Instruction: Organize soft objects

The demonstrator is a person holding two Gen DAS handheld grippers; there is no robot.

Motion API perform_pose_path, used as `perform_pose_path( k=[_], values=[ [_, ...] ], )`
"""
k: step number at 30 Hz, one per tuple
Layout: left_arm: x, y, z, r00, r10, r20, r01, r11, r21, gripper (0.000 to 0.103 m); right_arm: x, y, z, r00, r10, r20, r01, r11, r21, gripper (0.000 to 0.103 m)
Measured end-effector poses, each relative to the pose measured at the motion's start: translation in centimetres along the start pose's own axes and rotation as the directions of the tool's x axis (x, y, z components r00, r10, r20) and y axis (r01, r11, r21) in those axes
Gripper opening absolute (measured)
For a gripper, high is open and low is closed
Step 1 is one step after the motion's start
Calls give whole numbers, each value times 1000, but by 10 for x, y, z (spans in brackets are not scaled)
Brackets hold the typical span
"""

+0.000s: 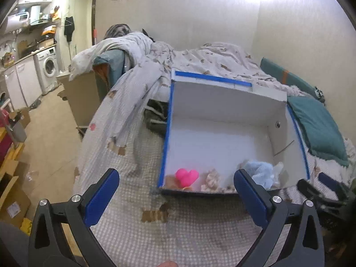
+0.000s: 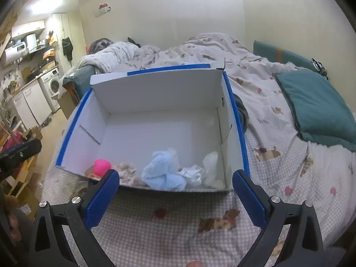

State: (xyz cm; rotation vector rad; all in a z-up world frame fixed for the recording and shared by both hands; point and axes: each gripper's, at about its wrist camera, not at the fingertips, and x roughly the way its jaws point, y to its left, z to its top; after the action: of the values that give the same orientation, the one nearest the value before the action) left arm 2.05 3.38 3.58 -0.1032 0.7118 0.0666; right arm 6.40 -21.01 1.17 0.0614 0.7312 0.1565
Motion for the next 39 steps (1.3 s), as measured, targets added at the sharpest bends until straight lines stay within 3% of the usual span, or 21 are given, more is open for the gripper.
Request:
perform_pose_path(
  k=[7,12,19,22,39],
  values=[
    [-19,-14,-27,999,36,1,-36,996,80,103,-25,6,-13,1000,5,29,-6,1000,9,103],
    [-23,-15,-48,997,75,-29,-73,996,57,103,-38,16,-24,999,-8,48,8,1000,-5,103],
    [-33,-15,-48,996,71,52,-73,996,45,103,-38,32,-34,999,3,39,-1,999,-52,103],
    [-28,-18,-49,999,38,33,-40,998,42,103,-32,35,-35,1000,0,24,2,998,-62,103],
    [-25,-19,-48,999,30,21,-30,999,29,103,-16,30,-34,1000,-5,-24,4,1000,-25,103]
  ],
)
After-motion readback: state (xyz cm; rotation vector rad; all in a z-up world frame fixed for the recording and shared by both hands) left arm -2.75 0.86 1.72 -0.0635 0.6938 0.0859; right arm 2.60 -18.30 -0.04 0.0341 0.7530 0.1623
